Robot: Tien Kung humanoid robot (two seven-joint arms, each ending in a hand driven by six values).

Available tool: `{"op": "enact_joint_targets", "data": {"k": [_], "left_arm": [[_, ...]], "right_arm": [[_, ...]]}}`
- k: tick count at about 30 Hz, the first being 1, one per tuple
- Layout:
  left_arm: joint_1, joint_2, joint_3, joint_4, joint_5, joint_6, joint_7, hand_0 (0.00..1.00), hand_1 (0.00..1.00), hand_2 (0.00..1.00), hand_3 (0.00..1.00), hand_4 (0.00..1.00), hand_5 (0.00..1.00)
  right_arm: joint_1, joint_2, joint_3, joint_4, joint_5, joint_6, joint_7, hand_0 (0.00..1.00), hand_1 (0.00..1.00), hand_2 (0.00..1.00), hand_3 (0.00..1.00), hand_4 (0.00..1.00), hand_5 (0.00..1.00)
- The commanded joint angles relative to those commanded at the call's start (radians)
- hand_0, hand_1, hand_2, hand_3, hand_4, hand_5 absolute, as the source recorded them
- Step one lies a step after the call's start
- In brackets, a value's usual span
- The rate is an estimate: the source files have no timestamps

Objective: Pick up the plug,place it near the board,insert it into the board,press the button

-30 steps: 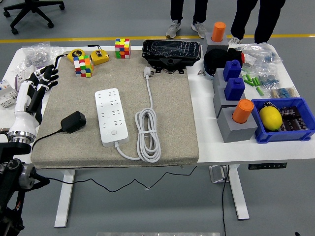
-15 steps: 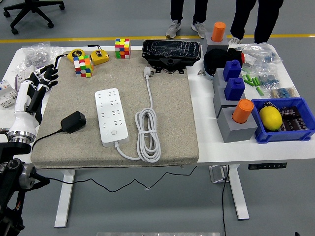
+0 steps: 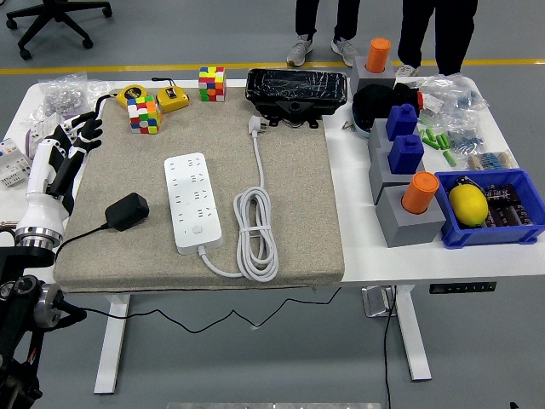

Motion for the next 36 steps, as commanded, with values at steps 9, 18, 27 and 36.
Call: {"op": "enact_joint_targets", "data": {"k": [9,18,27,36], "left_arm": [[0.0,-0.001,0.0,0.003,0.005,-0.003,0.002,0.763,0.791,0.781,0.781,0.998,0.695],[0.003,0.001,0.004,0.004,0.01,-0.006,0.005,0.778,0.805,0.787,0.782,0.998,0.678],[0.003,0.003,0.009,0.002,0.018,-0.004,0.005,0.787,0.812,0.792,0.788,0.998,0.669],[0.003,0.004,0.011,0.003,0.018,-0.004,0.006,0.787,0.811,0.791,0.788,0.998,0.666]], "right_arm": [[0.001,-0.002,-0.002,0.0,-0.001,-0.001,-0.001,0.806,0.724,0.715,0.764,0.998,0.998],[-0.002,-0.003,-0.002,0.0,-0.002,-0.001,-0.001,0.807,0.724,0.716,0.765,0.998,0.998],[-0.003,-0.005,-0.003,0.0,-0.002,-0.001,-0.002,0.807,0.724,0.717,0.765,0.998,0.998],[-0.002,-0.006,-0.006,0.0,-0.001,-0.001,-0.002,0.807,0.725,0.717,0.766,0.998,0.998]]}}
